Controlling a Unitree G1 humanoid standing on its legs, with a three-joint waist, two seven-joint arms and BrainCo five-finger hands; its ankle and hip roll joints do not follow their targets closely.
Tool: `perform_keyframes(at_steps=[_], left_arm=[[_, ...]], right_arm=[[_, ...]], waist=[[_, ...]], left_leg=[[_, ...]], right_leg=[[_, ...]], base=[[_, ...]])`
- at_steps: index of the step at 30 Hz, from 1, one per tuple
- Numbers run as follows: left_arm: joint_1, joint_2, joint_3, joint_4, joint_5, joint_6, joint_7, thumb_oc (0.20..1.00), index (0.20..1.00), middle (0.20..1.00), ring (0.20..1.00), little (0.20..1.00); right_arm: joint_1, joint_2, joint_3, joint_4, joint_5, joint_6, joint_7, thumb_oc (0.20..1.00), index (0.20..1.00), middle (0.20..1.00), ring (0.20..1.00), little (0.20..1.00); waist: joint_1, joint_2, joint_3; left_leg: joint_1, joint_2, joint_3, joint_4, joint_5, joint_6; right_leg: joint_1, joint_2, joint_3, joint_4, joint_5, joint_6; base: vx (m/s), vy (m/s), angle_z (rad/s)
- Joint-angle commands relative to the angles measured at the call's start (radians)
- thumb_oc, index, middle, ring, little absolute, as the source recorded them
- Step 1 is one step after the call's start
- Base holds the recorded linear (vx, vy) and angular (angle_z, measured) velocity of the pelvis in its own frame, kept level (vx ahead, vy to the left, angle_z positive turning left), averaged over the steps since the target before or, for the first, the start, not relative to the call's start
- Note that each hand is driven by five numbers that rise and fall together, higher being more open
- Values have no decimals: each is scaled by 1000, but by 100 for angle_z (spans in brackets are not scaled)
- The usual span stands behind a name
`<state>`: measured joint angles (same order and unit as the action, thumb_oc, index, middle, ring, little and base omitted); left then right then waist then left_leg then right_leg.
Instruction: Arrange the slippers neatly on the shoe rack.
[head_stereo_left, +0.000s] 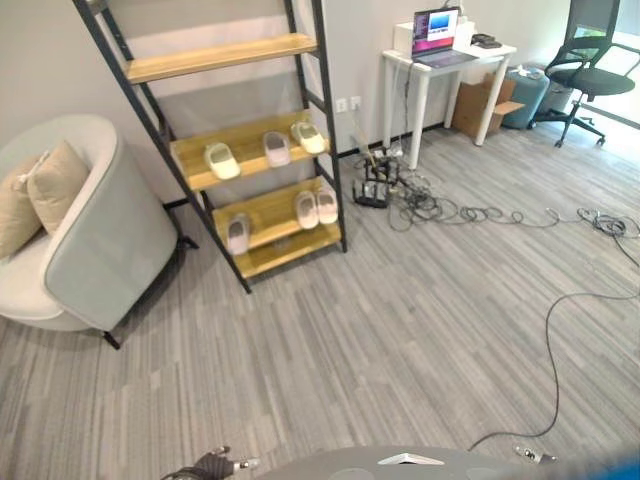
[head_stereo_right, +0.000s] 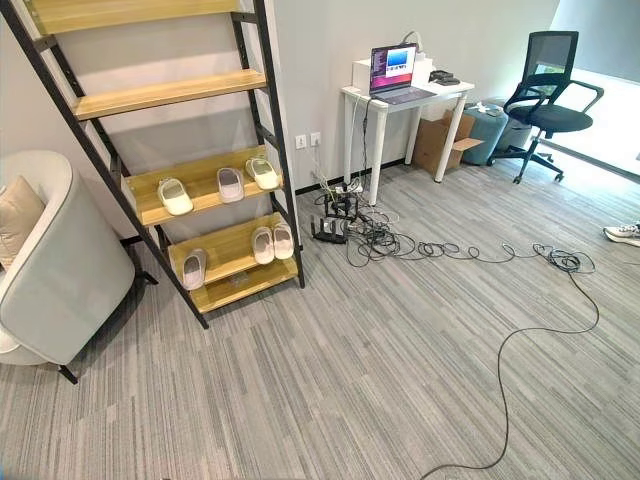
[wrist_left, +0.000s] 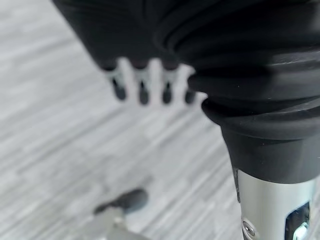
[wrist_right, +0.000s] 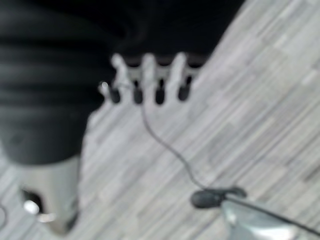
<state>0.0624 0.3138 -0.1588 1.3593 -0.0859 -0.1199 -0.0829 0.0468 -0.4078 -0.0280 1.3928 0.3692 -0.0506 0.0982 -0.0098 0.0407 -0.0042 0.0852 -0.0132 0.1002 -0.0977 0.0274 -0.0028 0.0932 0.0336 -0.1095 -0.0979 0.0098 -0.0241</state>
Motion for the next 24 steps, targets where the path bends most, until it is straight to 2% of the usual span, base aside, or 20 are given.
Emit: perform_keyframes(at_steps=[1, 9, 12, 13, 14, 16, 18, 20, 22, 23, 24], left_arm=[[-66, 13, 18, 15, 7, -11, 6, 1000, 1000, 1000, 1000, 1000], [-92, -14, -15, -2, -17, -13, 10, 1000, 1000, 1000, 1000, 1000], [-91, -16, -51, -16, 18, -13, 6, 1000, 1000, 1000, 1000, 1000], [-91, -16, -51, -16, 18, -13, 6, 1000, 1000, 1000, 1000, 1000], [-90, -11, -63, -26, 36, -10, 1, 1000, 1000, 1000, 1000, 1000], [-96, -6, -68, -40, 33, -7, 0, 1000, 1000, 1000, 1000, 1000], [-104, -4, -78, -43, 42, -5, 6, 1000, 1000, 1000, 1000, 1000], [-98, -5, -78, -47, 44, -6, 3, 1000, 1000, 1000, 1000, 1000], [-67, -16, -62, -45, 49, -8, 2, 1000, 1000, 1000, 1000, 1000], [-43, -20, -49, -36, 55, -7, 4, 1000, 1000, 1000, 1000, 1000], [-43, -20, -49, -36, 55, -7, 4, 1000, 1000, 1000, 1000, 1000]], right_arm=[[-33, -5, 25, 17, 21, -10, -3, 1000, 1000, 1000, 1000, 1000], [-60, -12, 33, -12, 50, -21, -10, 1000, 1000, 1000, 1000, 1000], [-78, -23, 37, -26, 54, -27, -15, 1000, 1000, 1000, 1000, 1000], [-79, -23, 37, -26, 54, -27, -15, 1000, 1000, 1000, 1000, 1000], [-85, -33, 38, -32, 47, -29, -16, 1000, 1000, 1000, 1000, 1000], [-84, -43, 37, -44, 47, -30, -21, 1000, 1000, 1000, 1000, 1000], [-92, -55, 38, -54, 50, -26, -29, 1000, 1000, 1000, 1000, 1000], [-98, -64, 34, -61, 58, -24, -31, 1000, 1000, 1000, 1000, 1000], [-107, -63, 48, -83, 56, -30, -32, 1000, 1000, 1000, 1000, 1000], [-113, -54, 63, -102, 51, -33, -33, 1000, 1000, 1000, 1000, 1000], [-113, -53, 63, -103, 51, -33, -33, 1000, 1000, 1000, 1000, 1000]], waist=[[1, -31, 38], [0, -34, 74], [0, -36, 104], [0, -36, 103], [7, -39, 132], [14, -44, 166], [15, -56, 193], [27, -60, 193], [64, -61, 179], [93, -58, 155], [93, -61, 156]], left_leg=[[17, 85, -94, 10, -45, -54], [-6, 99, -104, 29, -40, -64], [-67, 107, -100, 160, -60, -76], [-71, 108, -101, 165, -62, -76], [-140, 117, -85, 339, -36, -96], [-243, 138, -75, 538, 39, -97], [-341, 158, -26, 708, 70, -92], [-408, 143, 40, 702, 37, -82], [-451, 95, 114, 569, -17, -45], [-459, 68, 161, 364, 28, -38], [-453, 64, 163, 356, 32, -38]], right_leg=[[-6, -73, -29, 11, -34, 101], [-24, -64, -30, 12, -38, 89], [-44, -55, -10, 45, -59, 71], [-45, -55, -10, 46, -59, 71], [-37, -46, -5, 70, -81, 50], [-20, -44, -17, 89, -97, 29], [3, -42, -30, 100, -114, 12], [31, -44, -39, 95, -140, 14], [74, -41, -29, 76, -166, 36], [113, -30, -21, 68, -186, 55], [115, -33, -21, 68, -186, 55]], base=[[39, -51, 4], [24, -69, 4], [7, -95, 1], [35, -153, 0], [58, -171, -6], [98, -204, -5], [175, -171, -6], [296, -59, 3], [530, 81, 8], [489, 100, -1], [520, 108, -10]])
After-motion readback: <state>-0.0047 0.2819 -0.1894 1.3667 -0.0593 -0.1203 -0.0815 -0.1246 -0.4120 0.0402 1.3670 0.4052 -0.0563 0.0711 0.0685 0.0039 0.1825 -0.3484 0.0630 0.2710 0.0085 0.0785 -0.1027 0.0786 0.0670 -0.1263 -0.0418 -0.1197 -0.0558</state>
